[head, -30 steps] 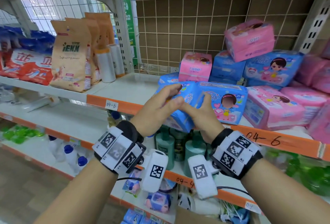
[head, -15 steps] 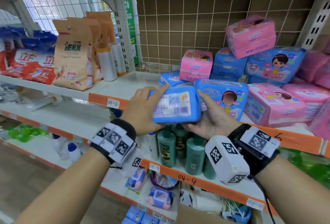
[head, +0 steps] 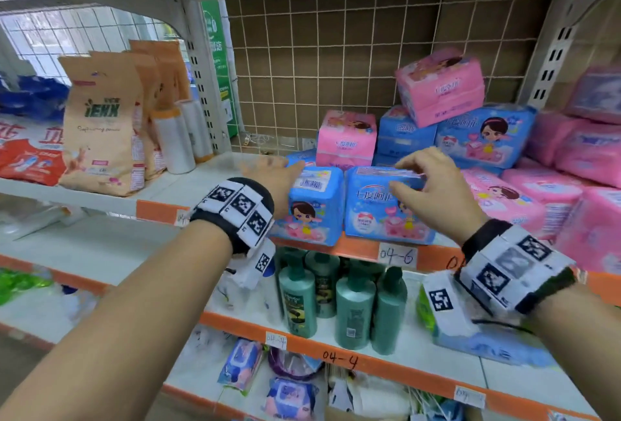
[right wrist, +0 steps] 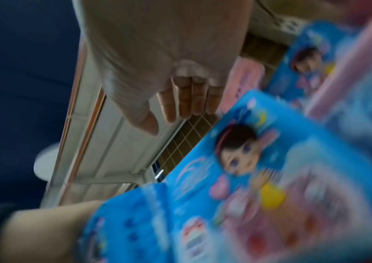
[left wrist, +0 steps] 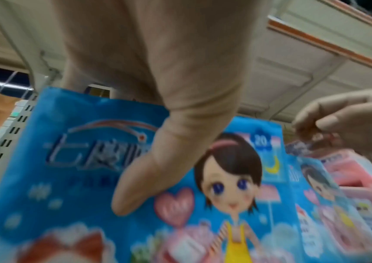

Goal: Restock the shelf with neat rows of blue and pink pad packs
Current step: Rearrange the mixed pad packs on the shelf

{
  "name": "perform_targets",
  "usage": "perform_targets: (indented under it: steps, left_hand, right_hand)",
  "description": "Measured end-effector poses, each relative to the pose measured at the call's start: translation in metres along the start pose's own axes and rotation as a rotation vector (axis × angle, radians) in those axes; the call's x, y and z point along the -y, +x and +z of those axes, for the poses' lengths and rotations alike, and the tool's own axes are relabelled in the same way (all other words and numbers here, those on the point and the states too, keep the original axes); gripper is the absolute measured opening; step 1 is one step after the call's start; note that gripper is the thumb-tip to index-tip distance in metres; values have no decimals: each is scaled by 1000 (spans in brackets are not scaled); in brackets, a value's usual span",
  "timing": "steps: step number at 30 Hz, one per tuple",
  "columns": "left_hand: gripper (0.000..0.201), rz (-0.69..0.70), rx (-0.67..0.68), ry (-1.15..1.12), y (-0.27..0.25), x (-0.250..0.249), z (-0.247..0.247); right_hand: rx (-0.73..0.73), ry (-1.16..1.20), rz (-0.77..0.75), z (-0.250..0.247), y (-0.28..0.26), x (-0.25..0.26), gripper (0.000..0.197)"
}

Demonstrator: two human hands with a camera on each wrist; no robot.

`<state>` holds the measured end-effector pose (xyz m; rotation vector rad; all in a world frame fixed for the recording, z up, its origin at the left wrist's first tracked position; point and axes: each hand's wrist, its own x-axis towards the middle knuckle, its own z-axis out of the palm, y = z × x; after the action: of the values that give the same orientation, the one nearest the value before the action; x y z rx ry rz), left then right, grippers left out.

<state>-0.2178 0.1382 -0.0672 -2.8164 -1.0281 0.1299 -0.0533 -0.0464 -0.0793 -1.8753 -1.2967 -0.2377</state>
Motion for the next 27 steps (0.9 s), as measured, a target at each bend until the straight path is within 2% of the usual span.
perform_targets:
  steps: [2, 5, 7, 9, 13, 18, 21, 25, 27]
  left_hand:
    - [102, -53, 22, -6, 6, -8, 3]
    - [113, -45, 24, -44, 10, -10, 5]
    - [117, -43, -3, -13, 8, -11, 4]
    - [116, -61, -49, 66, 5, -16, 6]
    - [116, -116, -141, 124, -2, -25, 14]
    - [113, -241, -219, 183, -20, -34, 30]
    - [108, -348, -260, 75, -45, -49, 40]
    - [105, -410, -275, -113, -88, -83, 51]
    - [107, -442, -286, -170, -113, -104, 62]
  right_hand:
    - [105, -243, -33, -7, 13, -13, 40]
    - [360, -463, 21, -4, 27, -25, 78]
    - [467, -480, 38, 1, 33, -28, 84]
    - [520, -503, 46, 5, 39, -28, 81]
    - [610, -713, 81, 9, 52, -23, 91]
    - [570, -604, 64, 7, 45, -29, 79]
    - [494, -461, 73, -6, 26, -37, 70]
    - [348, -313, -55, -34, -5, -44, 79]
    - [283, -280, -154, -44, -24, -43, 77]
